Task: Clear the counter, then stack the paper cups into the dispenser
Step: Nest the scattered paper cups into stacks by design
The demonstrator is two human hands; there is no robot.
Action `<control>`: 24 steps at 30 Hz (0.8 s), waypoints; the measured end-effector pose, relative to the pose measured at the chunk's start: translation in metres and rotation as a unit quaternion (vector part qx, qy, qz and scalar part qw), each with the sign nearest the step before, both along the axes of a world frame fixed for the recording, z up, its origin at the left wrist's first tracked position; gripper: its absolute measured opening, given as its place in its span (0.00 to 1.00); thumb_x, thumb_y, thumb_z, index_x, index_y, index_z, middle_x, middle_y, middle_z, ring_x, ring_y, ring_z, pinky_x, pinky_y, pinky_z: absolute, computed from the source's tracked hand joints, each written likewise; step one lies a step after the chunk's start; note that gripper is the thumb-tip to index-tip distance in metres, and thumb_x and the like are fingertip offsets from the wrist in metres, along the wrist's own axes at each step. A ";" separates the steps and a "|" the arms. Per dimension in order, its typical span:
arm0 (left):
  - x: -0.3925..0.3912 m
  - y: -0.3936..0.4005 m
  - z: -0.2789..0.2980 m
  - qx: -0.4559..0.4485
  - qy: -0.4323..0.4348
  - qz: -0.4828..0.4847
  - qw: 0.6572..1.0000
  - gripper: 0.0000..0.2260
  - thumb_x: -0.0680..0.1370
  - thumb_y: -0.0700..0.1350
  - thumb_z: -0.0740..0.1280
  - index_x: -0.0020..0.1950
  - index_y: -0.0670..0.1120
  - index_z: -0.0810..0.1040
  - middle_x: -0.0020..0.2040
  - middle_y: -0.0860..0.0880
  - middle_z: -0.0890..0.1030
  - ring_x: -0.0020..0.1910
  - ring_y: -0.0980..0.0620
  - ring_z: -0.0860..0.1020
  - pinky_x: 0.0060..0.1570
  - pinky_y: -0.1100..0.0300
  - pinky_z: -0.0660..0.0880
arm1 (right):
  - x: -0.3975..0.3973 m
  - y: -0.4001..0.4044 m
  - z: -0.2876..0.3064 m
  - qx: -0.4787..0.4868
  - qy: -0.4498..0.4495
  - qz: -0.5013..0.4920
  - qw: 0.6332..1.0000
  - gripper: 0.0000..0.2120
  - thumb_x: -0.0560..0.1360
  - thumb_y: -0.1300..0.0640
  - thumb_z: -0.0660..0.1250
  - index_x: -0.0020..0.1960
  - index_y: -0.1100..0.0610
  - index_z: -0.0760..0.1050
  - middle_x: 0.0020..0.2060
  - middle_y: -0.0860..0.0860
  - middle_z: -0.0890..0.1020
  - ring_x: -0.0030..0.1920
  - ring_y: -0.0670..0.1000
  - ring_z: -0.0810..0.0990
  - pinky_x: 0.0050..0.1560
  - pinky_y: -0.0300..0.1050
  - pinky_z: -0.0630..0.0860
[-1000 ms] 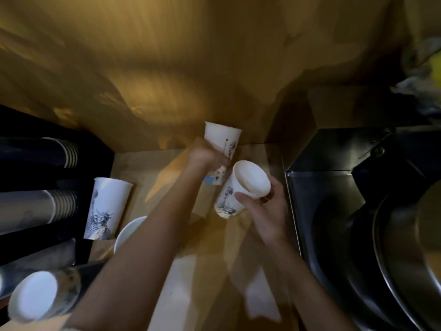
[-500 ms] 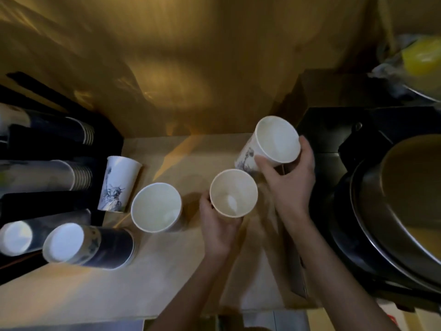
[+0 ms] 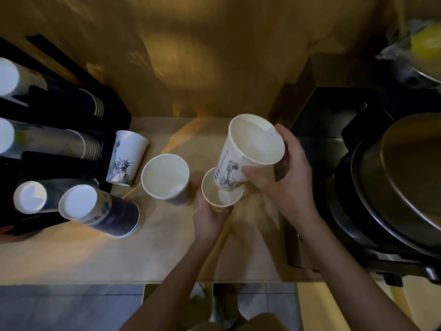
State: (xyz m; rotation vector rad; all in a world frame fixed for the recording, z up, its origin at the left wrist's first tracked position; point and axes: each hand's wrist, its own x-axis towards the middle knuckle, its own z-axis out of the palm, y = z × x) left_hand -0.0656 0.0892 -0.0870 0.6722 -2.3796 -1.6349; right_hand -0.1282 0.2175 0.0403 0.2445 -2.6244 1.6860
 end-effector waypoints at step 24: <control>-0.006 -0.007 0.006 -0.064 -0.108 -0.055 0.991 0.36 0.66 0.46 0.73 0.69 0.40 0.61 0.66 0.41 0.74 0.63 0.41 0.73 0.58 0.56 0.69 | 0.021 -0.022 -0.075 0.179 -0.068 0.098 0.977 0.45 0.58 0.45 0.78 0.68 0.50 0.58 0.64 0.51 0.74 0.63 0.54 0.73 0.59 0.50 0.73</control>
